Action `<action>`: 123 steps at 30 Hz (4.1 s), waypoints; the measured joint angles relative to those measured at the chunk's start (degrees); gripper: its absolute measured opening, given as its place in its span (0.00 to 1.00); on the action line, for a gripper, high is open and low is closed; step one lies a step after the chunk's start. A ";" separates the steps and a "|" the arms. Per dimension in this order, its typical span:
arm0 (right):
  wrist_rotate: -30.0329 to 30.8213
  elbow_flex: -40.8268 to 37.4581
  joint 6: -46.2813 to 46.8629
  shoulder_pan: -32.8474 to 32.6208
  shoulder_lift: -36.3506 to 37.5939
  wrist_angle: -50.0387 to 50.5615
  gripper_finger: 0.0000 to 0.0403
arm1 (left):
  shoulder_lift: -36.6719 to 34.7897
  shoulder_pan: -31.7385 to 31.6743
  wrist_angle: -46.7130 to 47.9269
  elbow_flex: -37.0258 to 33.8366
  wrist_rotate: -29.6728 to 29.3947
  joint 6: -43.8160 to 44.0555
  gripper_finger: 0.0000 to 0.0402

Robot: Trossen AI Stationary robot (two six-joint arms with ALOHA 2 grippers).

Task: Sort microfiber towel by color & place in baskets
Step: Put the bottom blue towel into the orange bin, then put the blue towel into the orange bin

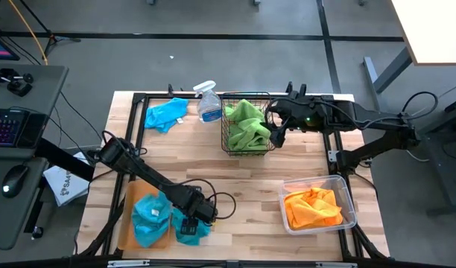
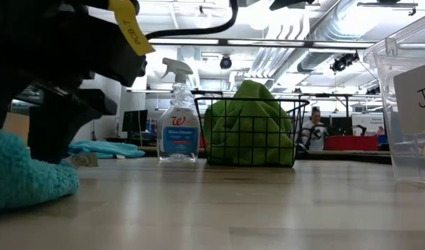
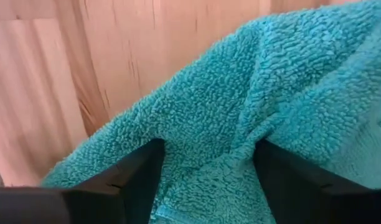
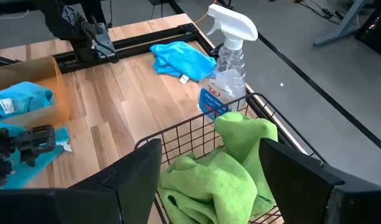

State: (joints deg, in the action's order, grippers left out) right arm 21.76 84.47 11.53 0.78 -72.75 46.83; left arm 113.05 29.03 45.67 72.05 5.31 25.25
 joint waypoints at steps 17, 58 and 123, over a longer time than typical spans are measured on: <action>0.63 -0.02 -0.02 0.34 0.00 0.55 0.67 | -28.96 -9.19 0.70 -0.35 3.36 -0.96 0.01; 2.60 -0.04 3.04 1.88 -0.04 0.36 0.67 | -31.35 12.09 16.73 -15.08 2.51 16.49 0.05; 3.80 -0.04 17.00 1.88 -0.07 3.30 0.67 | -26.40 -80.62 -8.50 -28.81 -23.28 -4.80 0.51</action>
State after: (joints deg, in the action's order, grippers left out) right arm 25.56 84.42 28.53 2.66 -72.82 50.12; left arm 86.65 -51.59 37.17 43.24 -17.98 20.45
